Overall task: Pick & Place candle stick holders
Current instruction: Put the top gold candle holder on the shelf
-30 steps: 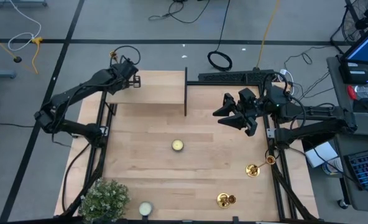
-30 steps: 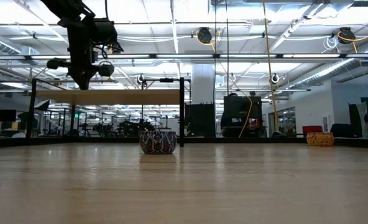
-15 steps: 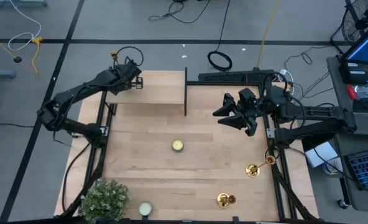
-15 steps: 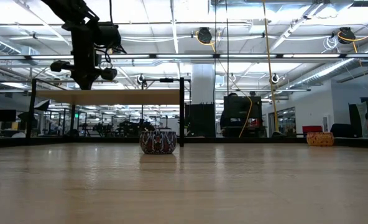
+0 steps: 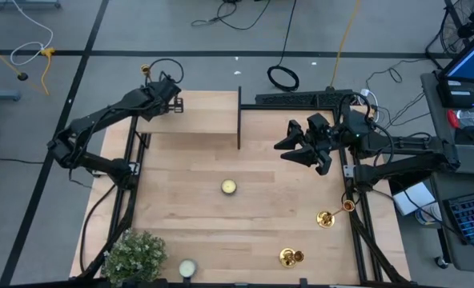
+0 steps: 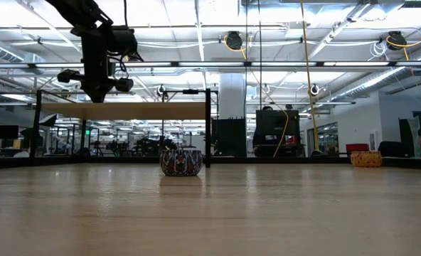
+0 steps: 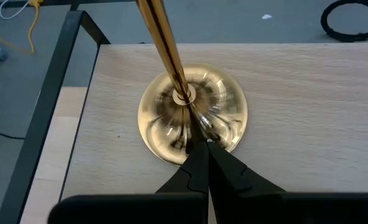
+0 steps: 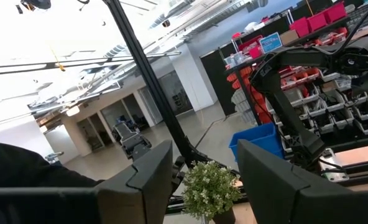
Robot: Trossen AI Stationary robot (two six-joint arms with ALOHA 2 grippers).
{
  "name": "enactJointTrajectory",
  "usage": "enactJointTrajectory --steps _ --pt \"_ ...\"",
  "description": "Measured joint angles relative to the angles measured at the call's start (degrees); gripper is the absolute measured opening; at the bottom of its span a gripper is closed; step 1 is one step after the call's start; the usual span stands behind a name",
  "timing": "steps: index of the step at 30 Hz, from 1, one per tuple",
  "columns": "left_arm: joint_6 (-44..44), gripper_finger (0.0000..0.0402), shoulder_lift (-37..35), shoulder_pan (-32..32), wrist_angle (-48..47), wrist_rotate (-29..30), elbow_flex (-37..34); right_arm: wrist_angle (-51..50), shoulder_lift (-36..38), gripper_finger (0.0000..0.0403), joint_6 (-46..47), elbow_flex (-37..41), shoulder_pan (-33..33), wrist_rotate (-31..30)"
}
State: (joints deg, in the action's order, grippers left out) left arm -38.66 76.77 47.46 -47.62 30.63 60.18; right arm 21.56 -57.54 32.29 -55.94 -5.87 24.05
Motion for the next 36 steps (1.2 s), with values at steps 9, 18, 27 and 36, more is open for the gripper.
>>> enactJointTrajectory --steps 9,18,27,36 --pt "0.74 0.0000 0.00 0.16 1.16 -0.13 -0.04 0.00 -0.02 0.0178 0.02 0.00 0.00 -0.02" --pt "2.00 0.0000 0.00 1.43 1.23 -0.11 -0.04 0.00 -0.01 0.0178 0.45 0.00 0.00 -0.13" --pt "2.40 0.0000 0.00 1.77 1.38 -0.18 -0.04 0.00 0.00 0.0178 0.04 0.00 0.00 -0.20" --pt "2.79 0.0000 0.00 1.80 3.56 -0.33 -0.04 0.00 0.00 0.0178 0.00 0.00 0.00 -0.20"
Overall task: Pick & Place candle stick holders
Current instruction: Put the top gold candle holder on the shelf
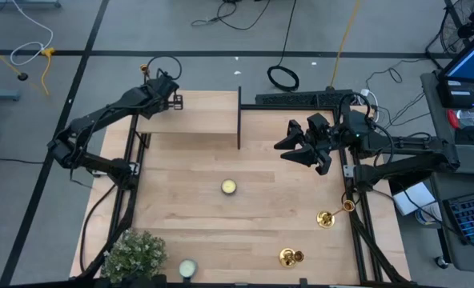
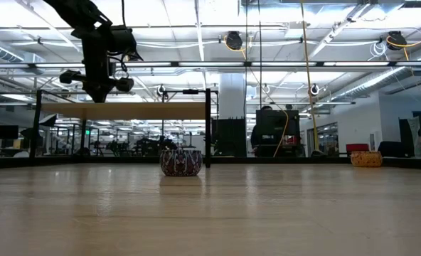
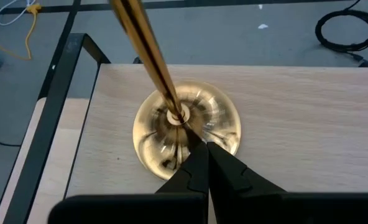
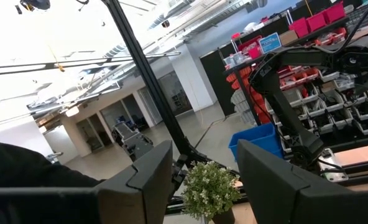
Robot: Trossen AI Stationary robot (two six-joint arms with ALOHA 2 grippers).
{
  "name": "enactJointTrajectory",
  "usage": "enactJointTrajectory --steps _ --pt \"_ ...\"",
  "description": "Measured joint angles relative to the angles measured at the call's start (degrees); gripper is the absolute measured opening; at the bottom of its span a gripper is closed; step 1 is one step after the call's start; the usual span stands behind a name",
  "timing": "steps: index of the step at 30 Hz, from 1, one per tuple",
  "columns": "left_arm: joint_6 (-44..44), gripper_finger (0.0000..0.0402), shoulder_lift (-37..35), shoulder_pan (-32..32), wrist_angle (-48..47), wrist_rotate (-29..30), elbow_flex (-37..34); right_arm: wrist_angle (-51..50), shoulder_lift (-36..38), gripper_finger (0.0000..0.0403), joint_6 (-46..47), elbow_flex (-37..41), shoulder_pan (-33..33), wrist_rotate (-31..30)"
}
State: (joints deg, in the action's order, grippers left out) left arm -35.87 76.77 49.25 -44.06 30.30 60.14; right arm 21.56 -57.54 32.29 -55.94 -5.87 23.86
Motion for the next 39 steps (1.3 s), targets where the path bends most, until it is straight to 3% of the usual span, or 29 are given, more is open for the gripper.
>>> enactJointTrajectory --steps 9,21,28,39 --pt "-0.21 0.0000 0.00 -0.31 -2.28 -0.08 0.47 -0.02 -0.01 0.0178 0.00 0.00 0.00 0.00" --pt "-1.04 0.0000 -1.35 -4.45 -6.40 2.12 8.19 -0.22 0.00 0.0178 -0.06 0.00 -0.02 0.02" --pt "-4.85 0.0000 -1.36 -4.44 -14.20 -0.65 9.51 -0.20 -0.01 0.0178 -0.20 0.00 -0.02 0.17" --pt "-5.12 0.0000 -0.38 -2.44 -15.88 -3.02 8.82 -0.15 0.00 0.0178 -0.20 0.00 -0.02 0.19"
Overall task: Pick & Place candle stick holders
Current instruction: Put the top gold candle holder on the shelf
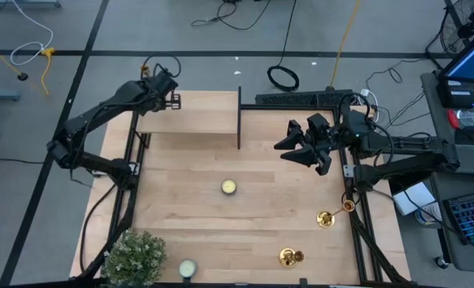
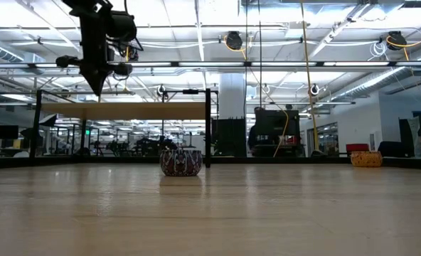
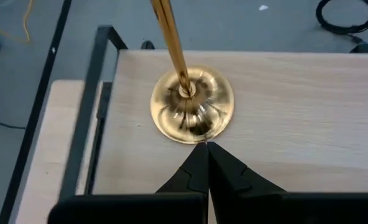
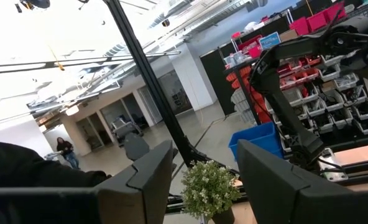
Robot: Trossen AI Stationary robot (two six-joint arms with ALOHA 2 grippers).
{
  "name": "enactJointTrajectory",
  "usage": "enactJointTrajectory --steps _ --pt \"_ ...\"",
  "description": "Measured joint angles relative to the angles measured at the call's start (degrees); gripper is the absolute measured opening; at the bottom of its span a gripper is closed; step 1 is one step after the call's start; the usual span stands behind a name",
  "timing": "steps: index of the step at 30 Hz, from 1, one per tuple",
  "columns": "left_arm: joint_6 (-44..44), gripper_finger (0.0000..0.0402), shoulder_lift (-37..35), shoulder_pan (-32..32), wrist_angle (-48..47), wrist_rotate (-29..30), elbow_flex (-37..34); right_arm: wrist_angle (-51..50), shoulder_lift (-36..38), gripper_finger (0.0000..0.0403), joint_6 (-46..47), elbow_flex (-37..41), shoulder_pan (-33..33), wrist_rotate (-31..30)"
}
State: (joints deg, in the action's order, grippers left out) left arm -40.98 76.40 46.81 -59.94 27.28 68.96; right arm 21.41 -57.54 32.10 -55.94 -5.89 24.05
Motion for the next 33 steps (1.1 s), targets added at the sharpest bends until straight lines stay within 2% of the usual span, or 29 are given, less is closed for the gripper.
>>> enactJointTrajectory --steps 8,33 --pt "-1.17 0.0000 0.27 0.37 1.73 -0.43 -3.85 0.00 0.00 0.0178 0.13 0.00 0.00 0.01" --pt "2.98 0.0000 2.23 2.47 4.11 0.18 -3.88 0.15 0.00 0.0178 0.04 0.00 0.00 -0.17"
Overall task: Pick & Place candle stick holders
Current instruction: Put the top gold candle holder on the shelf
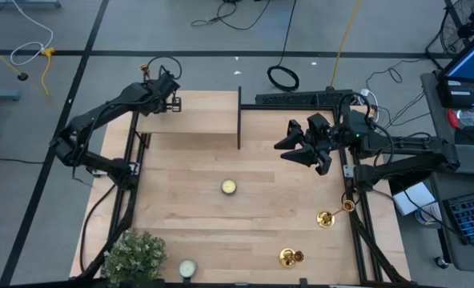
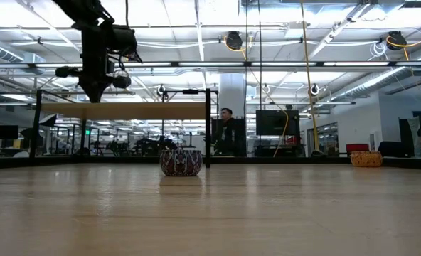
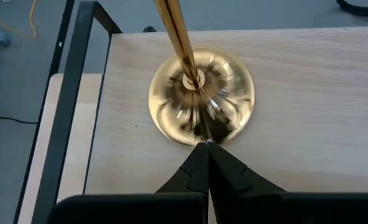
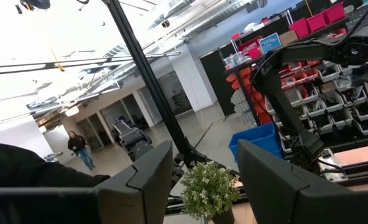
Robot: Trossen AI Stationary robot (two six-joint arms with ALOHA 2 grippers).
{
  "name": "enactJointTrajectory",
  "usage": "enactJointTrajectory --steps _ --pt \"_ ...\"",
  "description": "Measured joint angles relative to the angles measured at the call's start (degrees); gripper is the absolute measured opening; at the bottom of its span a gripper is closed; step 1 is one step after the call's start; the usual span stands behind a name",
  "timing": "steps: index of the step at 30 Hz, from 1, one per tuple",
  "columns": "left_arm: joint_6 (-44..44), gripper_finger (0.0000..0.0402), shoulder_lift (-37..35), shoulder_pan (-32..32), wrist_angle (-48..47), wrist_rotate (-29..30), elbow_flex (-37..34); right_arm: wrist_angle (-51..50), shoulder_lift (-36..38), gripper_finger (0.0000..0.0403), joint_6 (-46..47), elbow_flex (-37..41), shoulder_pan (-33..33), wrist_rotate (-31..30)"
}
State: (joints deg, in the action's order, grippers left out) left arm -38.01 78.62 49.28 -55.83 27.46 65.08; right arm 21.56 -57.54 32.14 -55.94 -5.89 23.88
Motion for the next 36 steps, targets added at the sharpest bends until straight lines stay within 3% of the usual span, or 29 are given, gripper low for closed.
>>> enactJointTrajectory --steps 36 --pt "1.93 0.0000 0.68 0.33 1.06 1.14 0.00 0.00 0.00 0.0178 0.15 0.00 0.00 -0.02"
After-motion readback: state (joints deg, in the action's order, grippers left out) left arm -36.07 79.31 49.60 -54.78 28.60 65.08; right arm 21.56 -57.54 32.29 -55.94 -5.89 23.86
